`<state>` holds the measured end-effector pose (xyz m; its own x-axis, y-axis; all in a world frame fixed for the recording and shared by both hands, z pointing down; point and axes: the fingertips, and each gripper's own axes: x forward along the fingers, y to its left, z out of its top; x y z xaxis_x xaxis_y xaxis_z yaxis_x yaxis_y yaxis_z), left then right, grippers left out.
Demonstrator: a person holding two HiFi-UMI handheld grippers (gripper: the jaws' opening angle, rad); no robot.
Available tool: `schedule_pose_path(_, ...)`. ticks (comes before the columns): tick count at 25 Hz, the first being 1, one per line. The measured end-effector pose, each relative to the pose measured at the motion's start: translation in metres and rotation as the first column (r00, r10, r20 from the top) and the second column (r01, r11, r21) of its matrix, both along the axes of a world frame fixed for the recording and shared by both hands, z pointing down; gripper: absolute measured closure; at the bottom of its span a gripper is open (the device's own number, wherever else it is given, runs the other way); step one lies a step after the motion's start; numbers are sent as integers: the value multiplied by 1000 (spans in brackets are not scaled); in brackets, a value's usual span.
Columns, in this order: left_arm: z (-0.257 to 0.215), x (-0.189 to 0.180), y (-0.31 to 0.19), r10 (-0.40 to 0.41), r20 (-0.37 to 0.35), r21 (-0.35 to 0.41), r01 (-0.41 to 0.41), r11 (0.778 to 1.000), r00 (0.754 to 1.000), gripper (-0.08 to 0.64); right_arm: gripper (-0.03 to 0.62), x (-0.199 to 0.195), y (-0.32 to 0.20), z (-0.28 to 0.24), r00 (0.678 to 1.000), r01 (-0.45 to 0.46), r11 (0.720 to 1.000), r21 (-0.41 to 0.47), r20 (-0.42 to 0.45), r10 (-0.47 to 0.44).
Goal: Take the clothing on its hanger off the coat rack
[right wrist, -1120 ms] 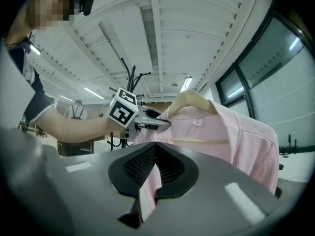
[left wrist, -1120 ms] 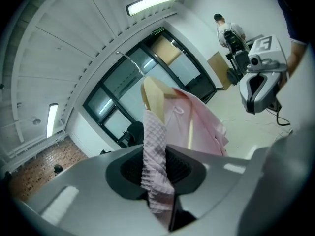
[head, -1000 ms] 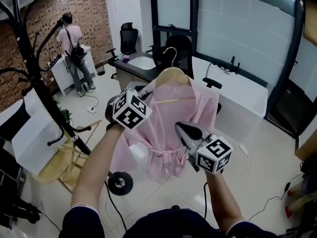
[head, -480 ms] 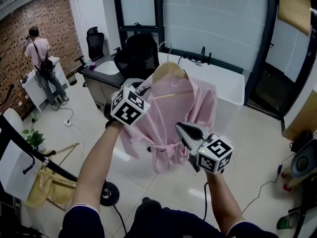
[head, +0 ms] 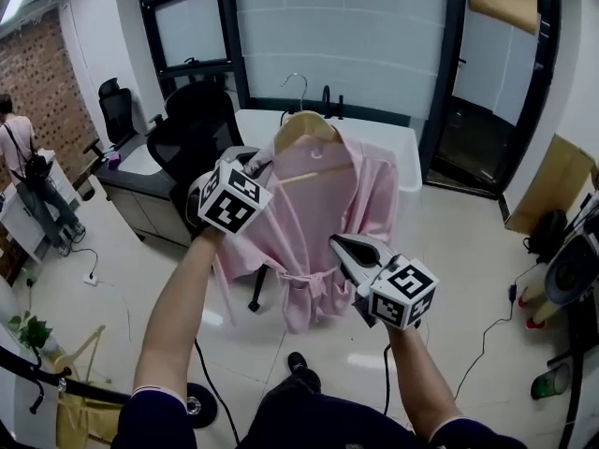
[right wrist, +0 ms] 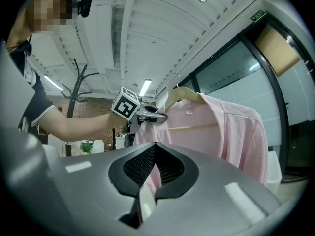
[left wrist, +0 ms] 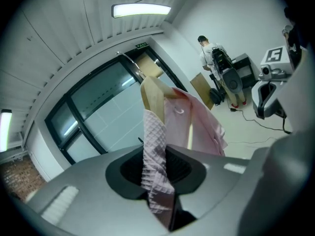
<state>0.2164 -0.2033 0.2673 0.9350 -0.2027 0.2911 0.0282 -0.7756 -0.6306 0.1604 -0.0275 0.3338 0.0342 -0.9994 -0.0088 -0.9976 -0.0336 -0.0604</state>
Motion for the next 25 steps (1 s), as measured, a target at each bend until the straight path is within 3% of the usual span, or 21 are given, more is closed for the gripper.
schedule_pose_path(12, -10, 132, -74, 78, -29, -20, -78, 997, 997, 477, 591, 120, -80, -4, 998, -60, 998, 4, 4, 60)
schedule_pose_path(19, -11, 183, -132, 32, -35, -19, -33, 999, 999, 477, 591, 175, -125, 4, 999, -47, 999, 1, 23, 47)
schedule_pose_path(25, -5, 221, -196, -64, -26, -21, 63, 998, 998, 477, 592, 226, -177, 18, 997, 35, 999, -15, 64, -34)
